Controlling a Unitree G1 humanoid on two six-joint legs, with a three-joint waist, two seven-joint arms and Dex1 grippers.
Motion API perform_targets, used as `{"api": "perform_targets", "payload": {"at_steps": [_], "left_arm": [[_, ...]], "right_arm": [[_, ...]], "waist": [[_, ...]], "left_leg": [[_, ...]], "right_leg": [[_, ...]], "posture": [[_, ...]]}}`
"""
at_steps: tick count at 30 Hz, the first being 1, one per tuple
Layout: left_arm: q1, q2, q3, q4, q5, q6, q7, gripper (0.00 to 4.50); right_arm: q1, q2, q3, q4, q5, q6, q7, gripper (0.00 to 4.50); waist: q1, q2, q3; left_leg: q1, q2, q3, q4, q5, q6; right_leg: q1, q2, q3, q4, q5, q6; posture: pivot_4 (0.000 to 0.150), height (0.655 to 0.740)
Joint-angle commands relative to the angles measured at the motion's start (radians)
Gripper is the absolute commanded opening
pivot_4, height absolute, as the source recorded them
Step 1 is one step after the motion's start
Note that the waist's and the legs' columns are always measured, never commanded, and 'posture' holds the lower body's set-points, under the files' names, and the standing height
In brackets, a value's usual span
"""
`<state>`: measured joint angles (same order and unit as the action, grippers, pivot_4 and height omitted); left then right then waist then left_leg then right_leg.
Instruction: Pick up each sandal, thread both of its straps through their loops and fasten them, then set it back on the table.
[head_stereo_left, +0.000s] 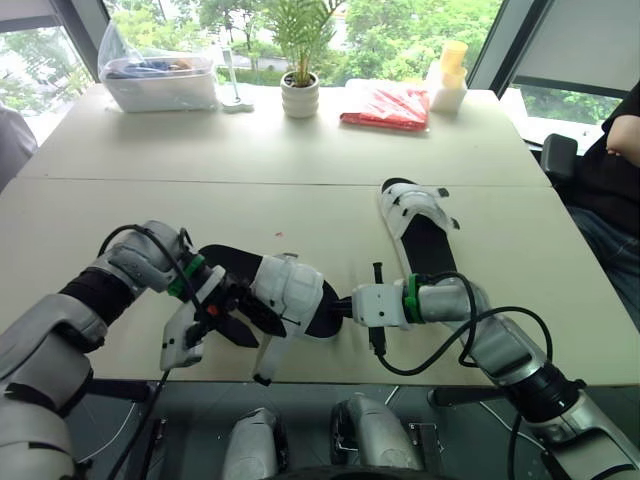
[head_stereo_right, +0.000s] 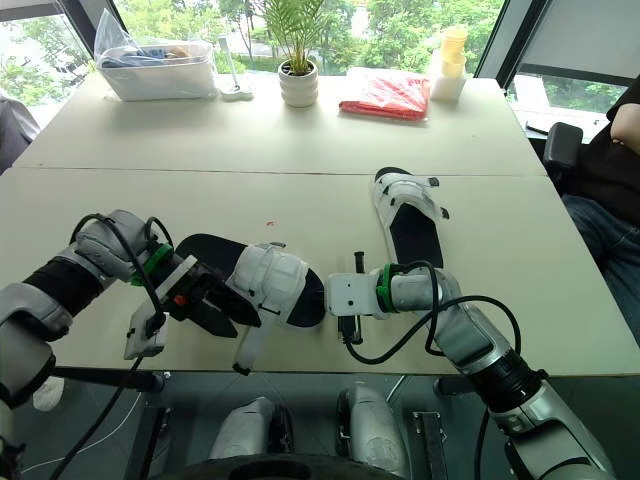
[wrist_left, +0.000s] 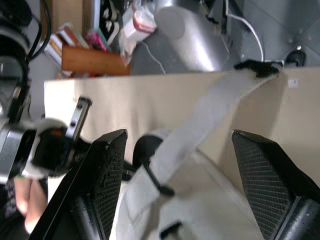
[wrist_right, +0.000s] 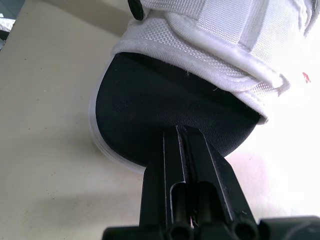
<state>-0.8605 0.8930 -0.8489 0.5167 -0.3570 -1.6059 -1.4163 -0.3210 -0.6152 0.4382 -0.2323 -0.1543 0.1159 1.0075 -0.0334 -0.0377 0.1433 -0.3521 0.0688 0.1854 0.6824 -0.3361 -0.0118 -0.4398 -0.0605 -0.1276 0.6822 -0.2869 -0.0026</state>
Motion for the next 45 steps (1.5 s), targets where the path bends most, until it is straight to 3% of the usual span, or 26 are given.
{"api": "perform_targets", "payload": {"at_steps": [1, 10, 13, 15, 18, 19, 22, 25, 30, 33, 39, 45], "left_arm": [[-0.014, 0.011, -0.001, -0.011, 0.014, -0.009, 0.014, 3.43], [0.026, -0.122, 0.062, 0.013, 0.187, -0.009, 0.087, 3.43], [0.037, -0.146, 0.073, 0.041, 0.255, -0.009, 0.139, 2.58], [0.037, -0.14, 0.062, 0.048, 0.279, -0.009, 0.179, 1.55], [0.019, -0.065, -0.071, 0.043, 0.164, 0.033, 0.254, 0.06], [0.018, -0.034, -0.113, 0.004, 0.092, 0.074, 0.26, 0.06], [0.081, 0.049, -0.088, -0.218, -0.181, 0.485, 0.16, 0.06], [0.115, 0.1, -0.004, -0.386, -0.331, 0.834, 0.107, 0.06], [0.041, 0.105, 0.173, -0.52, -0.636, 1.686, 0.261, 0.06], [0.044, 0.074, 0.267, -0.513, -0.659, 1.909, 0.252, 0.06], [0.018, -0.033, 0.358, -0.433, -0.551, 2.238, 0.333, 0.06], [-0.004, -0.135, 0.437, -0.369, -0.44, 2.382, 0.398, 0.06]], "right_arm": [[0.057, -0.022, 0.066, 0.072, -0.05, 0.052, 0.025, 0.0], [0.054, -0.021, 0.068, 0.082, -0.054, 0.045, 0.021, 0.0], [0.05, -0.02, 0.07, 0.08, -0.058, 0.046, 0.02, 0.0], [0.051, -0.022, 0.068, 0.081, -0.057, 0.046, 0.02, 0.0], [0.051, -0.026, 0.065, 0.083, -0.054, 0.046, 0.021, 0.0], [0.05, -0.026, 0.065, 0.083, -0.054, 0.046, 0.021, 0.0], [0.049, -0.025, 0.066, 0.084, -0.053, 0.048, 0.022, 0.0], [0.049, -0.024, 0.067, 0.086, -0.053, 0.045, 0.023, 0.0], [0.039, -0.019, 0.077, 0.11, -0.057, 0.032, 0.027, 0.0], [0.036, -0.02, 0.08, 0.117, -0.059, 0.024, 0.03, 0.0], [0.031, -0.024, 0.092, 0.137, -0.07, -0.003, 0.033, 0.0], [0.036, -0.023, 0.095, 0.132, -0.074, -0.006, 0.033, 0.0]], "waist": [[0.0, 0.0, 0.0], [-0.001, 0.0, 0.0], [-0.001, 0.0, 0.0], [-0.001, 0.0, 0.0], [-0.003, 0.0, 0.0], [-0.002, 0.0, 0.0], [-0.002, 0.0, 0.0], [-0.002, 0.0, 0.0], [-0.002, 0.0, 0.0], [-0.005, 0.0, 0.0], [-0.003, 0.0, 0.0], [-0.003, 0.0, 0.0]], "left_leg": [[0.0, 0.0, 0.0, 0.0, 0.0, 0.0], [0.0, 0.0, 0.0, 0.0, 0.001, -0.002], [0.0, 0.0, 0.0, 0.0, 0.002, -0.003], [0.0, 0.0, 0.0, 0.0, 0.002, -0.003], [0.0, 0.0, 0.0, 0.0, 0.001, -0.003], [0.0, 0.0, 0.0, 0.0, 0.002, -0.003], [0.0, 0.0, 0.0, 0.0, 0.002, -0.004], [0.001, 0.0, 0.0, 0.001, 0.002, -0.003], [0.001, 0.0, -0.001, 0.001, 0.002, -0.004], [0.002, 0.0, -0.001, 0.001, 0.002, -0.004], [0.004, 0.0, -0.001, 0.001, 0.003, -0.004], [0.007, -0.001, -0.001, 0.001, 0.003, -0.005]], "right_leg": [[0.0, 0.0, 0.0, 0.0, 0.0, 0.0], [0.0, 0.0, 0.0, 0.0, 0.0, 0.0], [0.0, 0.0, -0.001, 0.0, 0.0, 0.0], [0.001, 0.0, 0.0, 0.0, 0.0, 0.0], [0.0, 0.0, 0.0, 0.0, 0.0, 0.0], [0.001, 0.0, 0.0, 0.0, 0.0, 0.0], [0.001, 0.0, -0.001, 0.0, 0.0, 0.0], [0.002, 0.0, -0.001, 0.0, 0.0, 0.001], [0.002, 0.0, -0.001, 0.0, -0.002, 0.004], [0.003, 0.0, 0.0, 0.0, -0.003, 0.006], [0.005, 0.0, 0.0, 0.001, -0.003, 0.006], [0.008, 0.0, 0.0, 0.001, -0.002, 0.003]], "posture": [[0.15, 0.7241], [0.15, 0.7241], [0.15, 0.7241], [0.15, 0.7241], [0.15, 0.7241], [0.15, 0.7241], [0.15, 0.7241], [0.15, 0.7241], [0.15, 0.7241], [0.15, 0.7241], [0.15, 0.7241], [0.15, 0.7241]]}}
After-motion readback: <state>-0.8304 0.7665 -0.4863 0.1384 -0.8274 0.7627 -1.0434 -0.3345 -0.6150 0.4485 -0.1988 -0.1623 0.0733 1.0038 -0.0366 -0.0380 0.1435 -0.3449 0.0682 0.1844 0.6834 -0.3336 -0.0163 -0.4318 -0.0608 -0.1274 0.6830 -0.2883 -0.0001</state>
